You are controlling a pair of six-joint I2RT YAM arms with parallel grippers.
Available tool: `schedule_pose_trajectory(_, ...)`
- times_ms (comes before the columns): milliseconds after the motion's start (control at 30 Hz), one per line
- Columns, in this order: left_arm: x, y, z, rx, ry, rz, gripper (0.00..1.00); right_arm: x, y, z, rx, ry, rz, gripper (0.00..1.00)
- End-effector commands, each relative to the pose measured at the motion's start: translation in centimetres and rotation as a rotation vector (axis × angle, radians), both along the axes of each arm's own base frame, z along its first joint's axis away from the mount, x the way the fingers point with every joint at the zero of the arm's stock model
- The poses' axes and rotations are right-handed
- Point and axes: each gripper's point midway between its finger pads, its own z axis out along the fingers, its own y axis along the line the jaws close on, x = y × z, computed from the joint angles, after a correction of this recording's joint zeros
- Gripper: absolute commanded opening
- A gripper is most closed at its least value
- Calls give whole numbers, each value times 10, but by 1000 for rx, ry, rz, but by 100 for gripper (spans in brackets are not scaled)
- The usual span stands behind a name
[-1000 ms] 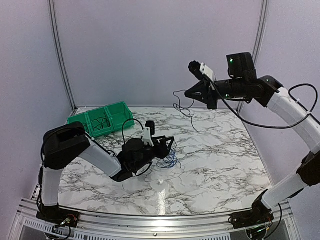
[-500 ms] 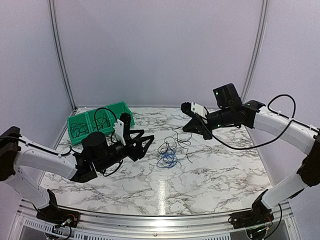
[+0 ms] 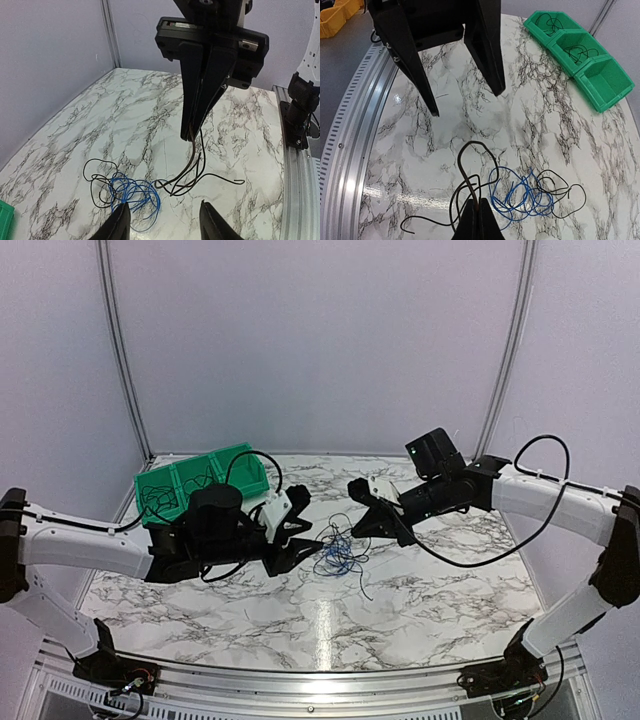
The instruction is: Untangle the cables
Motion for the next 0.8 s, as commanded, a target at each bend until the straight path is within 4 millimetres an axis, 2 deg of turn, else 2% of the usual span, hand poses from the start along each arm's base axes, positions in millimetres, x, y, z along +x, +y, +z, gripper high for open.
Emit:
schedule_pose_trajectory(0, -10, -22, -6, 48, -6, -122, 48, -10, 6, 7, 37, -1, 60, 0)
schedule_pose_trajectory(167, -4, -37, -7, 55, -17, -143, 39, -13, 5, 3, 34, -3, 73, 0)
schedule_pose_trajectory(233, 1, -41, -9, 64, -28, -134, 31, -13, 5, 1, 33, 0, 74, 0)
schedule_pose_trajectory(367, 4, -43, -9, 72, -44, -133, 7, -12, 5, -2, 23, 3, 71, 0)
schedule_pose_trajectory(433, 4, -42, -9, 75, -47, -131, 0, -12, 5, -2, 27, -2, 69, 0)
schedule_pose_trajectory(467, 4, -41, -9, 76, -48, -127, 0, -11, 5, -3, 26, -4, 68, 0)
schedule_pose_trajectory(500, 5, -40, -8, 76, -49, -116, 0, -9, 5, -4, 21, -7, 59, 7)
schedule_pose_trajectory(533, 8, -37, -7, 77, -51, -94, 0, -6, 4, -5, 11, -13, 46, 17)
schedule_pose_trajectory(600, 20, -27, -3, 80, -56, -13, 0, 2, 0, -6, -14, -37, 5, 28)
schedule_pose_trajectory(767, 51, 17, 16, 83, -91, 229, 0, 23, -20, -14, -35, -61, -78, 34)
